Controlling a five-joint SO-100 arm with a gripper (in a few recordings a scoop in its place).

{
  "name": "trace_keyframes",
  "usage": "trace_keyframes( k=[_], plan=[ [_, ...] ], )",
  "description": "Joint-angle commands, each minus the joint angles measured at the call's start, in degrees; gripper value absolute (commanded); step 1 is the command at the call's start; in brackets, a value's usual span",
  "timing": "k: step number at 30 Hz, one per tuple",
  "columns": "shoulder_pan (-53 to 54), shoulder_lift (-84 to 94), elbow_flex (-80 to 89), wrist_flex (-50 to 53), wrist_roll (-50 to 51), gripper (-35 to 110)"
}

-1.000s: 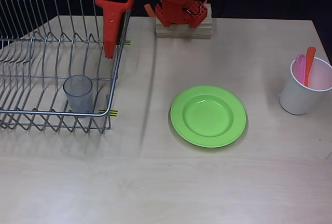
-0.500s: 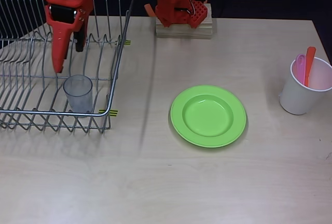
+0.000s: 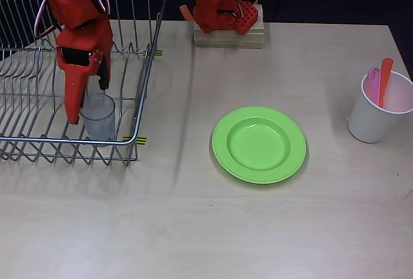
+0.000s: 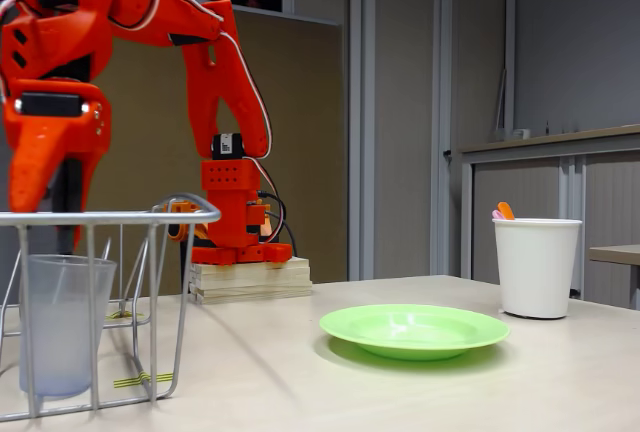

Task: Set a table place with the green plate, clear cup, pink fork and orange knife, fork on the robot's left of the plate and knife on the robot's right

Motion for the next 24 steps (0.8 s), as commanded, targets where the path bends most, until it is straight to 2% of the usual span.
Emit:
trace_keyframes(
  k=[1, 15, 24],
  plan=[
    [-0.26, 1.58, -0.70, -0.18, 0.62, 56],
    [-1.32, -1.67, -1.23, -2.20, 2.02, 45],
    [-1.23, -3.52, -2.72, -3.16, 2.02, 28]
  ],
)
